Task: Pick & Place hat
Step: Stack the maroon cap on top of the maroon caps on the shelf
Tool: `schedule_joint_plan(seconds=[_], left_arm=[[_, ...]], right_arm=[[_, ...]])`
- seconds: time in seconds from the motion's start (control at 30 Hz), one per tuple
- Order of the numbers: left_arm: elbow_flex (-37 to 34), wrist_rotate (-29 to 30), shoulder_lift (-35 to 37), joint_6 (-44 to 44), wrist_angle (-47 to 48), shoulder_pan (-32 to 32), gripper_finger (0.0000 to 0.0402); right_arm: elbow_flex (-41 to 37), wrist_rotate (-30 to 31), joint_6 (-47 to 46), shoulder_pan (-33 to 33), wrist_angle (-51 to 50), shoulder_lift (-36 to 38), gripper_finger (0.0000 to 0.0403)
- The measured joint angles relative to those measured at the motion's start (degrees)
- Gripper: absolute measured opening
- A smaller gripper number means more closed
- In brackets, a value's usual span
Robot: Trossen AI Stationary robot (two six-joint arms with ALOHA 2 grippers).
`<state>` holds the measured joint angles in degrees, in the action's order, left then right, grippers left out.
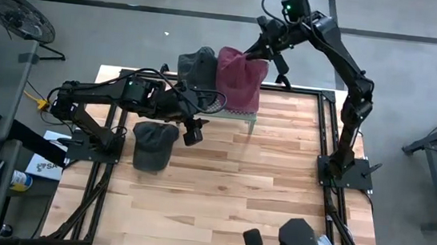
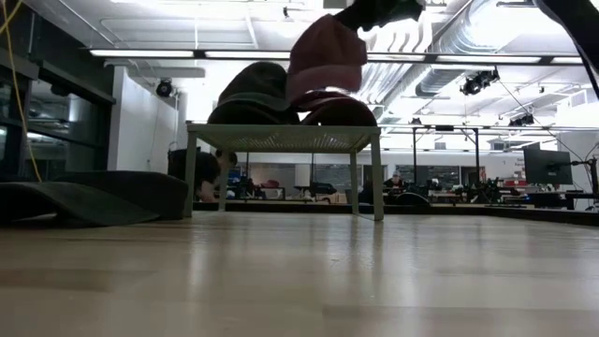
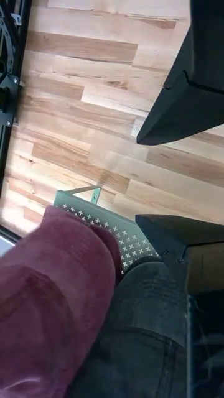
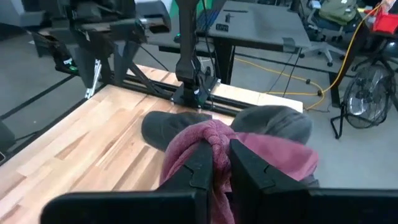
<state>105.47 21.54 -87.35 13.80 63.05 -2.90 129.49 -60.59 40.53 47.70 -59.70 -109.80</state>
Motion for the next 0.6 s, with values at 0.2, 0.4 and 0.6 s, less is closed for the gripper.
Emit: schedule_joint_plan(seconds=[0.2, 0.4, 0.6], left_arm=[[0.0, 0.0, 0.0, 0.0, -0.3, 0.0, 0.0188], [0.0, 0.0, 0.0, 0.0, -1.4, 0.0, 0.0188], [0.0, 0.1, 0.0, 0.0, -3.7, 0.0, 0.0188]], right_arm=[[0.0, 0.3, 0.5, 0.8, 0.0, -1.3, 0.0024], [0.0, 2.0, 0.5, 1.5, -0.8, -1.5, 0.0024], [0.0, 7.1, -0.2, 1.5, -2.6, -1.5, 0.0033]])
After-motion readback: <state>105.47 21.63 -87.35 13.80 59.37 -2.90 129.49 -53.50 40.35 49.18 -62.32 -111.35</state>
